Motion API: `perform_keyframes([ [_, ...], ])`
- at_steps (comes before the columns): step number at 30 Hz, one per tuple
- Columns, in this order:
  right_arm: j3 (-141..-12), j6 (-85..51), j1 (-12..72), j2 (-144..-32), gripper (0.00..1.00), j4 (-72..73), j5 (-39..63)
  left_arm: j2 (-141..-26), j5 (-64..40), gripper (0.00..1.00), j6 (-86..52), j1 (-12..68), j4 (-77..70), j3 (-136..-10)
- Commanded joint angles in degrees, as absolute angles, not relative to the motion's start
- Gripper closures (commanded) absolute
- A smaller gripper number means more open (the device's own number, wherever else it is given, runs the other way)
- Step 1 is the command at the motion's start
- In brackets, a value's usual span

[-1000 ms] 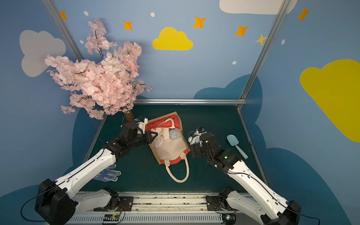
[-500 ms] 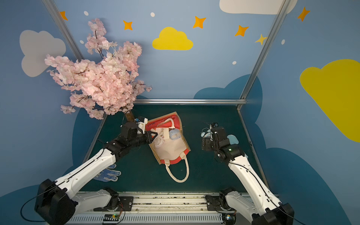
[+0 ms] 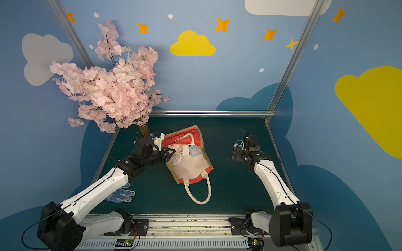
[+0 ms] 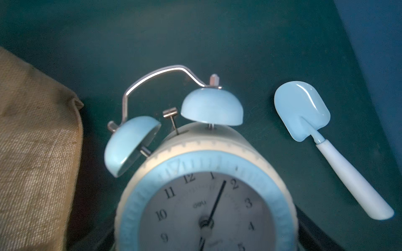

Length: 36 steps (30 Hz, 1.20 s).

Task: Take the alarm clock out of the canvas bag
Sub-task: Place the alarm at the center of the board.

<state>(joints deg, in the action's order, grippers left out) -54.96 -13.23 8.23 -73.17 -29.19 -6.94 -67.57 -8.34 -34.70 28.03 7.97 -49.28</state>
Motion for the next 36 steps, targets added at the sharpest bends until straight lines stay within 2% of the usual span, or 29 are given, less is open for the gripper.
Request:
perform_keyframes([
  [1,-58.5,-13.0,5.9,-77.4,0.43,-23.2,-5.4,-66.8,-7.8,0.95,-34.1,27.9,11.1,-47.9],
  [6,-61.0,-12.5,4.4,-84.9,0.43,-19.1,-6.1,-66.3,-9.4,0.95,-34.5,27.9,9.1,-46.6],
  [16,-73.9,-10.5,2.4,-101.9,0.45,-21.2,-6.3,-66.2,-12.1,0.95,-35.7,28.1,7.0,-44.4],
  [29,-79.3,-9.5,0.6,-110.2,0.45,-23.0,-6.8,-65.2,-12.0,0.95,-35.8,28.2,6.8,-42.8],
  [36,-80.1,-9.5,-0.1,-112.4,0.40,-23.3,-7.5,-65.3,-11.8,0.95,-35.9,28.2,6.9,-42.8],
])
